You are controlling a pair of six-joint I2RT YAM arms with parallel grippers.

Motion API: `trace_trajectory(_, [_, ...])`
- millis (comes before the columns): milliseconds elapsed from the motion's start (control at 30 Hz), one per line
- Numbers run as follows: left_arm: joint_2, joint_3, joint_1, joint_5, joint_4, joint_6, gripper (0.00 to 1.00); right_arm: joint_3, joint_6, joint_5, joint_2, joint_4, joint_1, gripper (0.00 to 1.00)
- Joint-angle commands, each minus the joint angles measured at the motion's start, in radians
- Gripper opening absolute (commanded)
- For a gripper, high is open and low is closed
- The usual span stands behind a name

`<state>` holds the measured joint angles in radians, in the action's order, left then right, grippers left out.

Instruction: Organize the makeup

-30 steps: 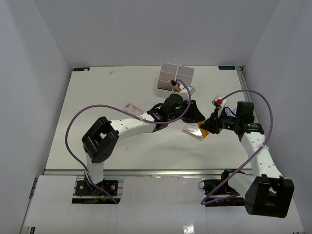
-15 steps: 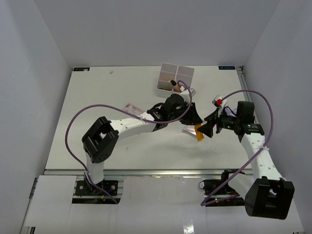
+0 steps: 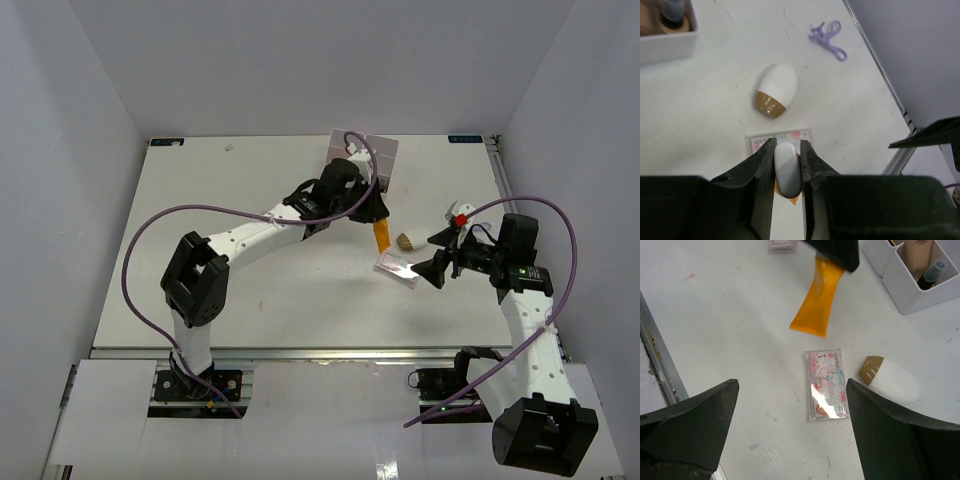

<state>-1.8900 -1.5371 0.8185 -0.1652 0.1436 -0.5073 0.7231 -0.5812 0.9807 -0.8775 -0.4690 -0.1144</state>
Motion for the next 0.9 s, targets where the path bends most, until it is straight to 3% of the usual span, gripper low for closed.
trace_trajectory(0, [0.05, -0.134, -0.059, 0.029, 0.045, 0.063, 0.0, 0.023, -0.052, 0.048, 0.019, -0.033, -0.028, 0.94])
trace_trajectory(333, [-0.075, -0.39, -0.137, 0.06, 0.03, 0.134, 0.0, 0.023, -0.025, 0.049, 0.001, -0.028, -0.061, 0.93])
trace_trajectory(867, [-0.356, -0.628, -0.215, 0.122, -0.269, 0.165, 0.0, 0.002, 0.014, 0.039, -0.023, 0.005, -0.09, 0.93])
